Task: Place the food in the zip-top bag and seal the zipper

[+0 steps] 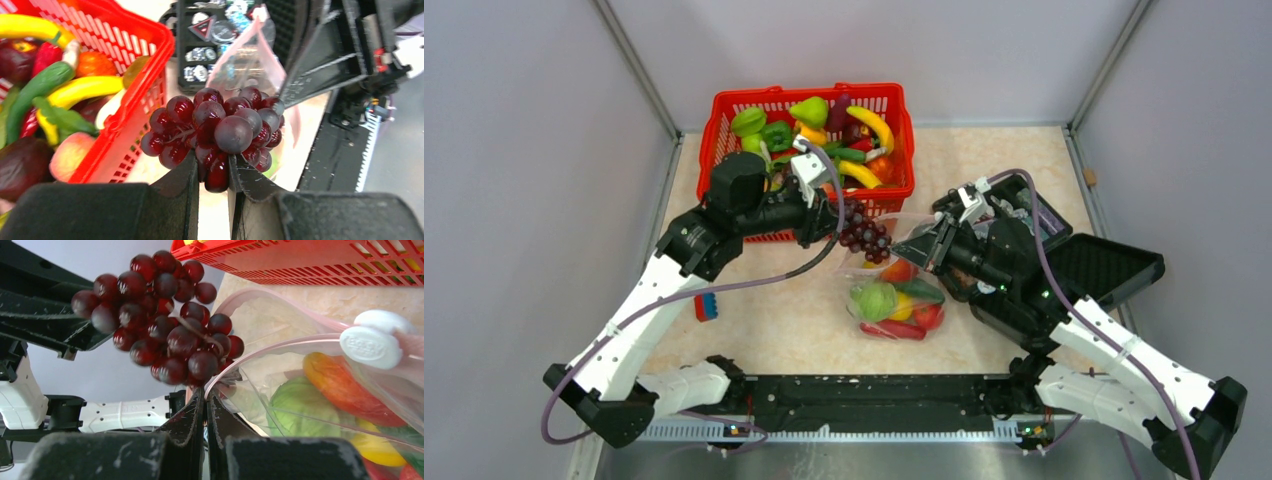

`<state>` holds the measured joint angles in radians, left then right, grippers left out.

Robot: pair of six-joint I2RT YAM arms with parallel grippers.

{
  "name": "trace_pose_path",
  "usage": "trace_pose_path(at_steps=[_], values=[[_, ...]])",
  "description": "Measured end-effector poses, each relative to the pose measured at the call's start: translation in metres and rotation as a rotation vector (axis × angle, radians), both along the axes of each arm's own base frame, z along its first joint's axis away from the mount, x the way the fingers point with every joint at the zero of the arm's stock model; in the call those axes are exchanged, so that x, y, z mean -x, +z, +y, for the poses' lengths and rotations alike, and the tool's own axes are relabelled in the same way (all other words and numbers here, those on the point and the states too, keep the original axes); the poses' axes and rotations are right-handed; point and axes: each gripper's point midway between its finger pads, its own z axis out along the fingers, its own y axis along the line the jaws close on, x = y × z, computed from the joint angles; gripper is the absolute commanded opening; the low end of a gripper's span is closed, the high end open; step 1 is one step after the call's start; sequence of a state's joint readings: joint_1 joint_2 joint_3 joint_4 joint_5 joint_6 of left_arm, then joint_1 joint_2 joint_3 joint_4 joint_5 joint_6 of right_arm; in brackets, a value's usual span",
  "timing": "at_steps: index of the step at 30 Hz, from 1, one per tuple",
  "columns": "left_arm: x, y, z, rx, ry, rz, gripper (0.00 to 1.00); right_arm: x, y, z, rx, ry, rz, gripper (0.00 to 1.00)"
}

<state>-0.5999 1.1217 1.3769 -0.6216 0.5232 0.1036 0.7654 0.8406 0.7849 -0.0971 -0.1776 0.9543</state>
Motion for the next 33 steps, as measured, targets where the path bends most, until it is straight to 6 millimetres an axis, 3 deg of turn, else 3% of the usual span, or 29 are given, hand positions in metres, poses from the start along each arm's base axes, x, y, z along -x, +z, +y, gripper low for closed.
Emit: trace_pose_path(at_steps=[6,12,23,33], values=[[-0.019,0.004,0.007,-0.016,0.111,-0.055,0.12,0.001,0.001,0.000,-0.002,0.008,-0.001,0.00],[-0.022,0.005,0.005,-0.030,0.140,-0.079,0.13,0.004,0.001,0.002,-0.006,0.024,-0.001,0.00],[-0.002,-0.014,-0.044,-0.199,0.070,-0.124,0.13,0.004,0.008,0.003,-0.038,0.026,0.001,0.00],[0.007,-0.025,-0.058,-0.308,0.052,-0.141,0.35,0.008,0.016,-0.002,-0.063,0.016,-0.013,0.00]])
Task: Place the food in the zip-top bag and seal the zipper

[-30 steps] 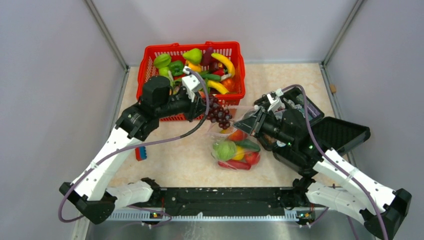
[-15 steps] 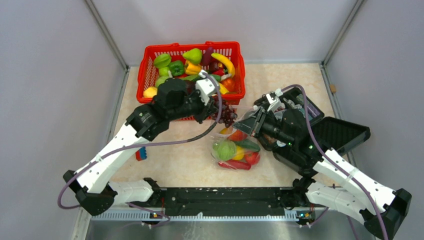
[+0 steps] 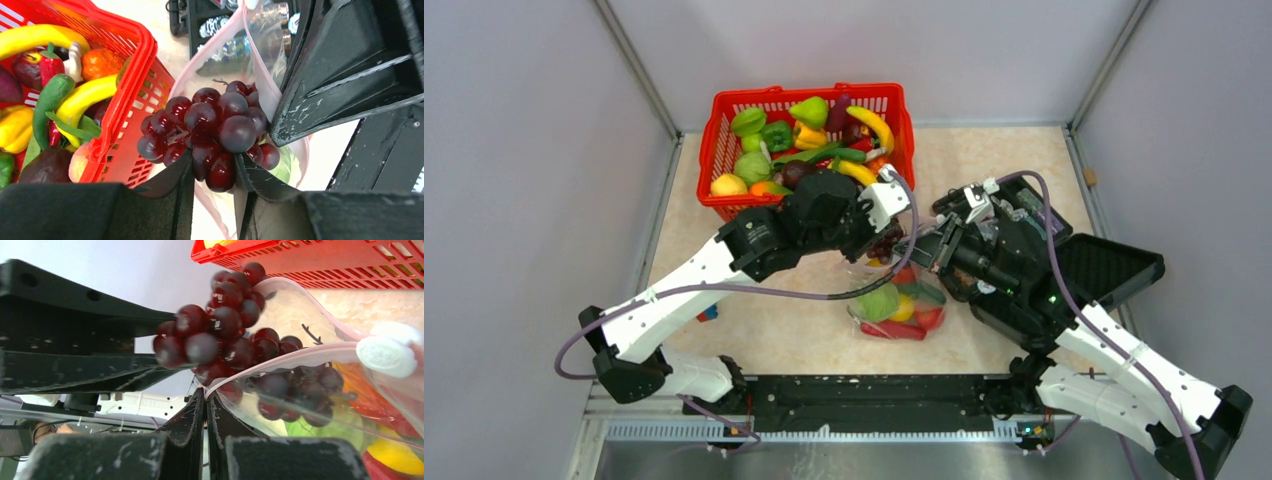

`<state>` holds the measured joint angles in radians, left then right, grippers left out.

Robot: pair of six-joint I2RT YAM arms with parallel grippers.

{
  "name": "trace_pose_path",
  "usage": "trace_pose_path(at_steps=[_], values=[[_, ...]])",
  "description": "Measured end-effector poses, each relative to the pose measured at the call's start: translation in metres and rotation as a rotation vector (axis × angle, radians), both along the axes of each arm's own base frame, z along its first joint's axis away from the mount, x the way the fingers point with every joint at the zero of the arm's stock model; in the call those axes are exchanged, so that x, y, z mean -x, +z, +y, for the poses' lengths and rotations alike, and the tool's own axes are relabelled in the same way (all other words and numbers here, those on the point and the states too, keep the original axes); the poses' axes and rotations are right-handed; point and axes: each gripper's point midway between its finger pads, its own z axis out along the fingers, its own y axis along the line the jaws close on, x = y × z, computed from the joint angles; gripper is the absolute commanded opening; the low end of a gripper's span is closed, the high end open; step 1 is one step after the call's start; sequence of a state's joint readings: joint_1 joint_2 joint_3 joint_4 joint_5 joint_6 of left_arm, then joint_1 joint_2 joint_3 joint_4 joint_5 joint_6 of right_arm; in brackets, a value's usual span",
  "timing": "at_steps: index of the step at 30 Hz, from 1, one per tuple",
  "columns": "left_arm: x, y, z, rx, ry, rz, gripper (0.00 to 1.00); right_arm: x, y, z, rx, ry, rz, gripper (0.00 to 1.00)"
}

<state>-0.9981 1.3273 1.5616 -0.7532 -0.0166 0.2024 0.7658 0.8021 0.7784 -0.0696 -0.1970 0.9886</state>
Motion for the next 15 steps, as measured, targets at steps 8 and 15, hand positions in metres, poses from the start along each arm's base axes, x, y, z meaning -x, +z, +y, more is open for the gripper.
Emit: trace_pose_path(at_steps=[8,15], values=[[-0.001,-0.025,0.002,-0.092,0.008,0.037,0.76,0.001,0.004,-0.004,-0.012,-0.014,-0.014,0.00],[0.003,0.005,0.011,0.037,0.021,-0.039,0.93,0.000,0.001,-0.004,-0.011,-0.021,-0.014,0.00]])
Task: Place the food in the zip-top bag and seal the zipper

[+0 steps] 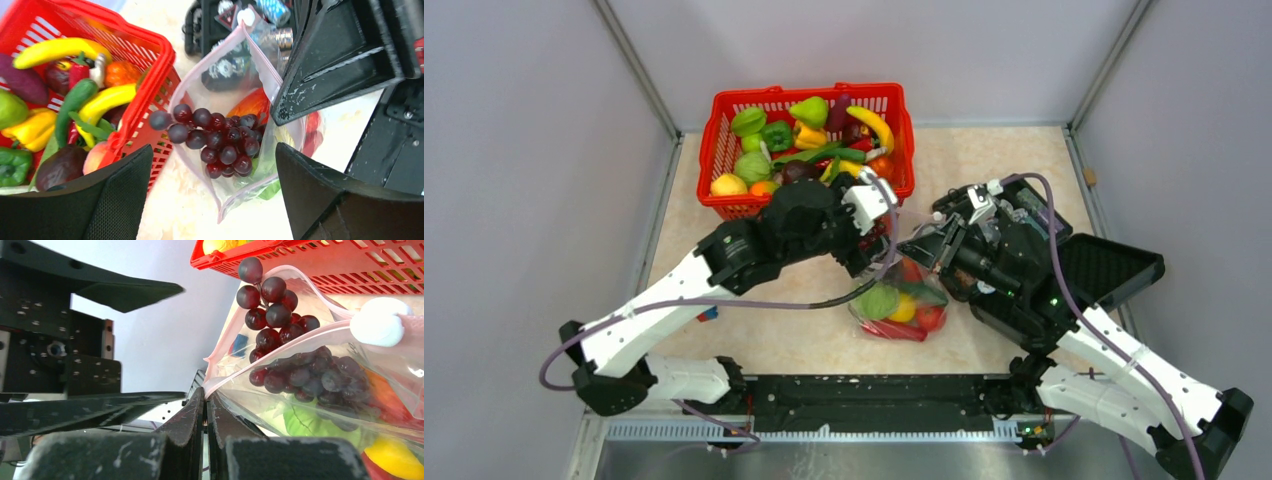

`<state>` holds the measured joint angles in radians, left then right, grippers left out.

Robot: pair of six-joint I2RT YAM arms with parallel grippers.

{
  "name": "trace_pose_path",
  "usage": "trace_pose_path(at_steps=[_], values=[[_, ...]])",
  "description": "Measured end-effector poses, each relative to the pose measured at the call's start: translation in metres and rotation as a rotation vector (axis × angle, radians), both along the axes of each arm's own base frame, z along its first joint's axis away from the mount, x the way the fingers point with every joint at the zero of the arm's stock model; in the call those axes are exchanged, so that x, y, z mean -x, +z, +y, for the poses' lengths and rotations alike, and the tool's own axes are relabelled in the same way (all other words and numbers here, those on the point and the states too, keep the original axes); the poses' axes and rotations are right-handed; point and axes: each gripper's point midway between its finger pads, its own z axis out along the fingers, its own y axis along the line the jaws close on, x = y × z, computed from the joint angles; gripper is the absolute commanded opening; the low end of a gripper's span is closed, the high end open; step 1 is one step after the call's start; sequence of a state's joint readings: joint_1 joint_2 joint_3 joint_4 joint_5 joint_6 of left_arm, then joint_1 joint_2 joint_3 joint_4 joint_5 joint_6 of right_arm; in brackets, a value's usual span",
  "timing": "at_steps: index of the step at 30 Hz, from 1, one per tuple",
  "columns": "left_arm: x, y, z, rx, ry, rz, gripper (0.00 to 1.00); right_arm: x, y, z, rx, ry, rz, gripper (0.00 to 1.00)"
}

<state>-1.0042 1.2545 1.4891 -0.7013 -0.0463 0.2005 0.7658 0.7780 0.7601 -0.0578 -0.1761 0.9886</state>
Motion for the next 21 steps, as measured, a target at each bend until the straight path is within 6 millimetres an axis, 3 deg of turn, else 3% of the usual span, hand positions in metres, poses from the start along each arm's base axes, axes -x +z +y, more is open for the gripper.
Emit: trace_pose_path(at_steps=[7,11,13,17,21], values=[[0.002,0.053,0.040,0.213,0.123,-0.152,0.93,0.005,0.005,0.003,-0.009,0.035,-0.028,0.00],[-0.008,0.054,0.053,0.221,0.206,-0.161,0.88,0.015,0.014,0.007,-0.061,0.100,-0.088,0.00],[-0.011,0.043,0.052,0.209,0.217,-0.133,0.85,0.018,0.015,0.005,-0.068,0.106,-0.107,0.00],[-0.014,-0.004,0.044,0.147,0.217,-0.024,0.78,0.020,0.020,0.000,-0.066,0.091,-0.143,0.00],[-0.017,-0.037,0.040,0.115,0.226,0.084,0.79,0.019,0.016,-0.001,-0.049,0.088,-0.140,0.00]])
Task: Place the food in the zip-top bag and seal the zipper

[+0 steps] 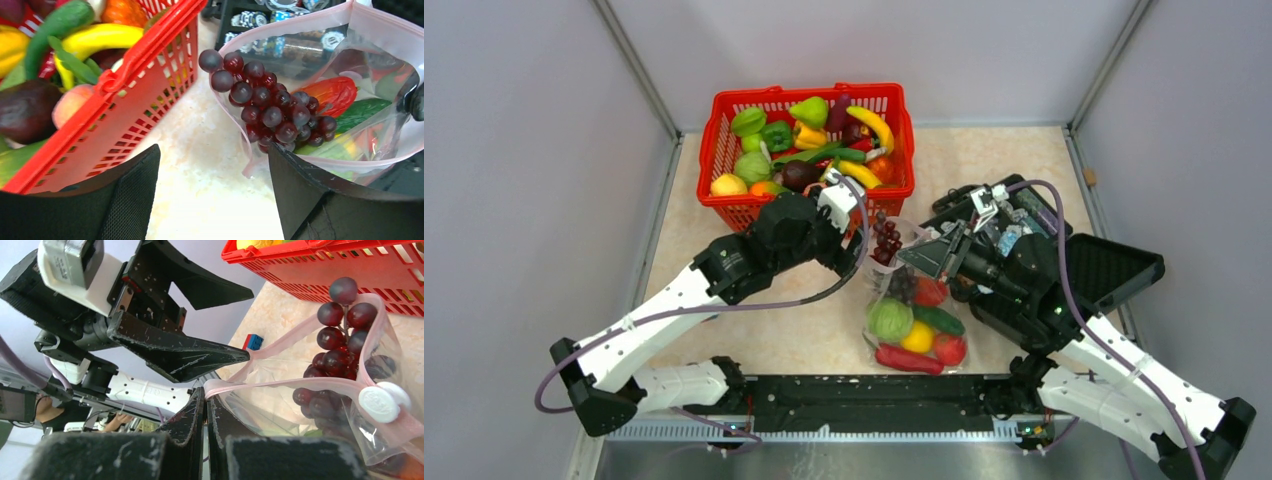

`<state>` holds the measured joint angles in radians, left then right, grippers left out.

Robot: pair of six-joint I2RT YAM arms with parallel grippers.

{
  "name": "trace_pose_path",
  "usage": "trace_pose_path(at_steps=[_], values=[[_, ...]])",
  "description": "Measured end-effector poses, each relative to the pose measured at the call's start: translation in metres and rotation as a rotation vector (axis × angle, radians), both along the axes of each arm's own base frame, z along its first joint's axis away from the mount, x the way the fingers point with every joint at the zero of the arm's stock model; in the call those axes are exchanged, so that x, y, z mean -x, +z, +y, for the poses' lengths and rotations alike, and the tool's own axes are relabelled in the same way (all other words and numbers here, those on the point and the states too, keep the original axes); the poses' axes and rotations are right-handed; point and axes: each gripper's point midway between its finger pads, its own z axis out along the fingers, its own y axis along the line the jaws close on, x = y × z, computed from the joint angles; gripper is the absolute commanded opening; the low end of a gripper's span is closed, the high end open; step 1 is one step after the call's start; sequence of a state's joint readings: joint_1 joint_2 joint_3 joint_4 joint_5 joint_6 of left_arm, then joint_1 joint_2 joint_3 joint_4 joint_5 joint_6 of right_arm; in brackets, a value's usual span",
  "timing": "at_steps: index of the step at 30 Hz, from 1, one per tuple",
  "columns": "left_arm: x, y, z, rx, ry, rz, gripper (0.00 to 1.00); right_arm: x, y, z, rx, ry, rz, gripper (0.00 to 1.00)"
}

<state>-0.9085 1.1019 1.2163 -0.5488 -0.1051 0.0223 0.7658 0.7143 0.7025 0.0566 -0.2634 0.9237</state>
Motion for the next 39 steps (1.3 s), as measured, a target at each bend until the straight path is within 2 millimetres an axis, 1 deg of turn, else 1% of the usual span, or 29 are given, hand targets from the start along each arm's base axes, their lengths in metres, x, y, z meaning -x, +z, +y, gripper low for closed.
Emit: trace_pose_path(at_steps=[1,3,6,11,14,18,20,21,22,25,27,28,29,30,31,34,37,39], values=[[0.000,-0.004,-0.002,0.012,-0.006,0.028,0.78,0.000,-0.001,0.000,0.004,0.000,0.003,0.00],[-0.001,-0.007,-0.006,0.045,-0.016,0.062,0.78,0.000,-0.003,0.000,0.009,0.001,0.003,0.00],[-0.003,-0.005,-0.011,0.103,-0.031,0.105,0.76,0.000,-0.005,0.000,0.016,0.001,0.007,0.00],[-0.021,-0.012,-0.016,0.188,-0.030,0.211,0.72,0.001,-0.006,0.000,0.021,0.008,0.007,0.00],[-0.026,-0.022,-0.018,0.206,-0.043,0.276,0.65,0.002,-0.006,0.001,0.025,0.014,0.002,0.00],[-0.019,-0.040,-0.027,0.165,-0.097,0.379,0.55,0.002,-0.007,0.001,0.031,0.016,-0.003,0.00],[-0.014,-0.051,-0.028,0.135,-0.115,0.430,0.48,0.002,-0.008,0.000,0.034,0.015,-0.003,0.00],[-0.011,-0.056,-0.027,0.125,-0.117,0.449,0.47,0.002,-0.008,0.000,0.036,0.015,-0.003,0.00],[-0.009,-0.059,-0.026,0.114,-0.119,0.465,0.47,0.002,-0.009,0.000,0.038,0.014,-0.004,0.00],[-0.003,-0.063,-0.024,0.097,-0.128,0.487,0.40,0.002,-0.010,0.000,0.042,0.014,-0.003,0.00],[-0.001,-0.063,-0.024,0.095,-0.141,0.490,0.40,0.002,-0.010,0.000,0.043,0.013,-0.002,0.00],[0.000,-0.063,-0.024,0.094,-0.147,0.490,0.43,0.002,-0.010,0.000,0.043,0.013,-0.002,0.00],[0.001,-0.063,-0.024,0.093,-0.153,0.491,0.54,0.002,-0.010,0.000,0.044,0.013,-0.001,0.00],[0.002,-0.063,-0.024,0.090,-0.158,0.492,0.61,0.002,-0.010,0.000,0.044,0.013,-0.001,0.00],[0.004,-0.063,-0.024,0.088,-0.167,0.493,0.62,0.002,-0.010,0.000,0.044,0.013,-0.001,0.00],[0.008,-0.061,-0.023,0.086,-0.189,0.494,0.63,0.002,-0.010,0.000,0.044,0.013,0.000,0.00],[0.012,-0.057,-0.020,0.087,-0.199,0.486,0.55,0.002,-0.011,0.000,0.045,0.013,0.000,0.00],[0.015,-0.054,-0.018,0.084,-0.205,0.474,0.48,0.002,-0.011,0.000,0.045,0.013,0.000,0.00]])
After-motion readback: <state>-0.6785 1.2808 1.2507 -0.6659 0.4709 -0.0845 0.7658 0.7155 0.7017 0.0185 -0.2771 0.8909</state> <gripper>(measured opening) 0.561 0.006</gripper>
